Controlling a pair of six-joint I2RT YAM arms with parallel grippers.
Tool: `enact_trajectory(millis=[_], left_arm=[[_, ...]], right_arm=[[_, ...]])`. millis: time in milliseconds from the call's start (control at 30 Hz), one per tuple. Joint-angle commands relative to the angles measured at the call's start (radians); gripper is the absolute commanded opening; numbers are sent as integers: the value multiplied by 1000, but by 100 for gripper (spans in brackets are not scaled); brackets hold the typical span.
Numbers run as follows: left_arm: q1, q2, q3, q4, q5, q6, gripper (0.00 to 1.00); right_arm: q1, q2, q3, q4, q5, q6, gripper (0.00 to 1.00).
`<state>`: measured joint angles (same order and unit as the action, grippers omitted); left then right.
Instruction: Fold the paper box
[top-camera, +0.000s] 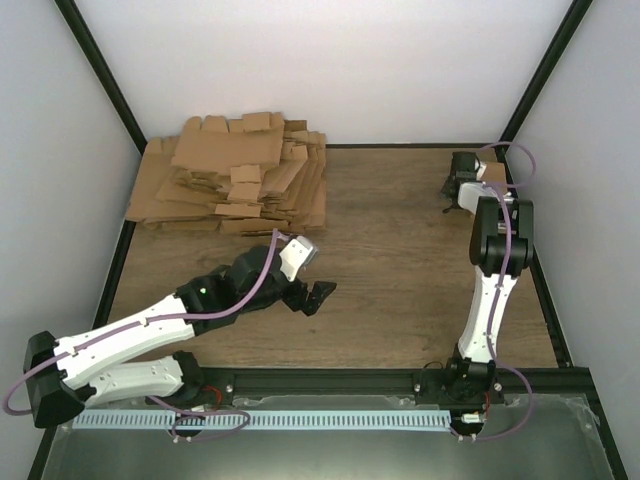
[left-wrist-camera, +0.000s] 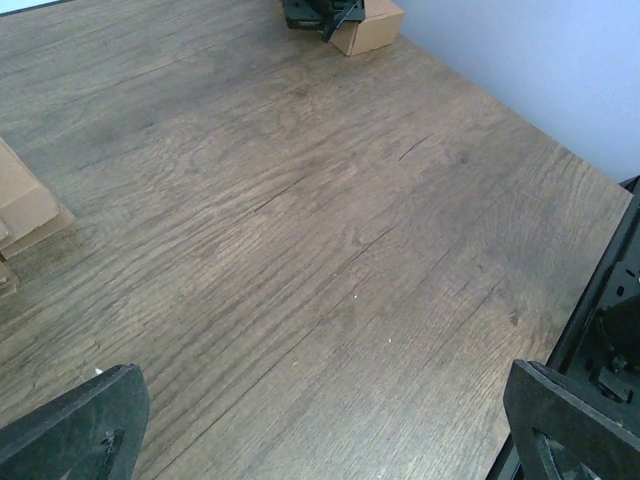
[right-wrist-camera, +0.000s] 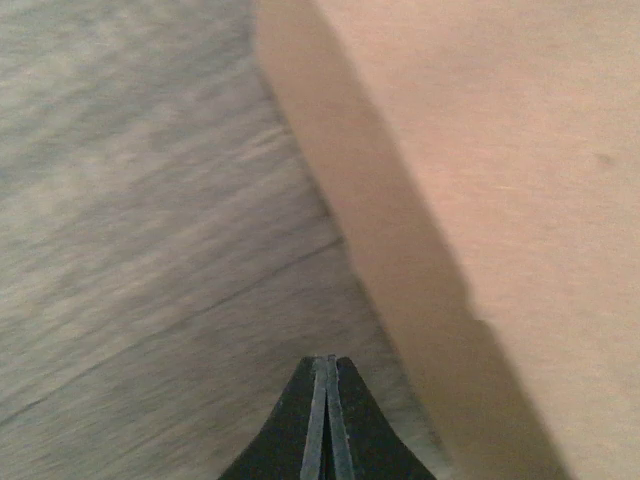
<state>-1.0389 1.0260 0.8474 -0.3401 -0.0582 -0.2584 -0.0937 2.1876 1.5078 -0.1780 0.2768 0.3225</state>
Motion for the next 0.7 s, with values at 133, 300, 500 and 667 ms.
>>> enact_trajectory(millis=[133, 300, 500, 667], left_arm=[[11, 36, 41, -5, 6, 10, 100], [13, 46, 49, -9, 6, 7, 100], [14, 46, 53, -16, 5, 9, 100], [15, 46, 48, -14, 8, 2, 100]], right_arm=[[-18, 17, 50, -94, 185, 25, 1], [-24, 17, 52, -100, 201, 56, 1], [-28, -3, 29, -93, 239, 106, 1], [-27, -35, -2, -61, 173, 84, 1]])
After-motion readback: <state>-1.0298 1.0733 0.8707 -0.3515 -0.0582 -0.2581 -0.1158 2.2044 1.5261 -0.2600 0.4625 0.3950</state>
